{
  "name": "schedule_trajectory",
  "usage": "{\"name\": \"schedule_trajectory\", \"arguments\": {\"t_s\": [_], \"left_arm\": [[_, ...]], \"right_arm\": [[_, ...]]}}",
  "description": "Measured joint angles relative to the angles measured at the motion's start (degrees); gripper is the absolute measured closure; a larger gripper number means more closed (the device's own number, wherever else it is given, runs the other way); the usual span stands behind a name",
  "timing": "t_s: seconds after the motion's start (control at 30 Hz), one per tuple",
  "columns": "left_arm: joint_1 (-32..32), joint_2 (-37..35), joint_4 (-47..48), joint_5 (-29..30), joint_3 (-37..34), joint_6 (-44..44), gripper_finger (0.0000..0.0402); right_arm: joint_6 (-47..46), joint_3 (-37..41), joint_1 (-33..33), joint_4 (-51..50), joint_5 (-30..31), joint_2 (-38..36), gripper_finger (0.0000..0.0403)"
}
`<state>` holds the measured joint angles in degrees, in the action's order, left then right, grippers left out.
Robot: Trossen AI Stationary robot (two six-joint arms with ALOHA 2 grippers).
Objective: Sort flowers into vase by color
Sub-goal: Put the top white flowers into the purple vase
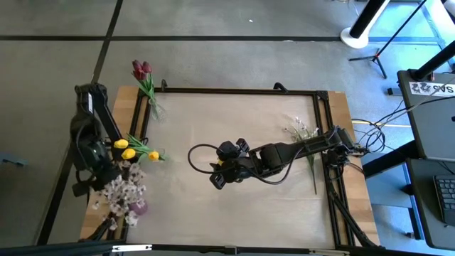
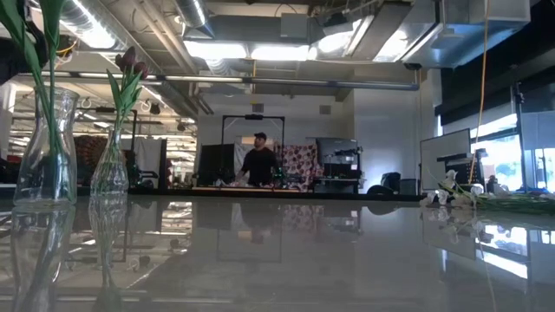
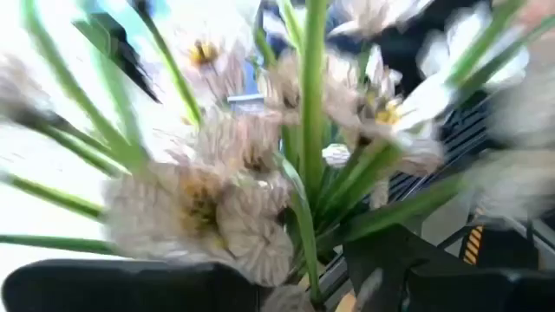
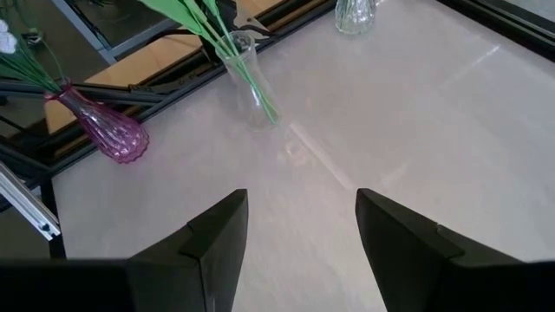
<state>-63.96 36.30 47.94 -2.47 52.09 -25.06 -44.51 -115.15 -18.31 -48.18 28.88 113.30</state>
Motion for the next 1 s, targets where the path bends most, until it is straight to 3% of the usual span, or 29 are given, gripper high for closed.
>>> {"name": "schedule_trajectory", "arguments": {"t_s": [0.23,0.83,1.0], "left_arm": [[0.0,0.01,4.05,-0.71,4.24,-2.48,0.0286],[-0.57,6.65,3.91,-1.16,4.27,-7.27,0.0286],[-3.03,7.18,3.89,0.85,4.27,-7.88,0.0312]], "right_arm": [[0.02,0.0,-0.02,0.03,0.0,0.0,0.0189],[1.46,0.0,-0.04,-1.35,-1.12,0.0,0.0189],[1.44,0.0,-0.04,-2.86,-1.53,0.0,0.0189]]}}
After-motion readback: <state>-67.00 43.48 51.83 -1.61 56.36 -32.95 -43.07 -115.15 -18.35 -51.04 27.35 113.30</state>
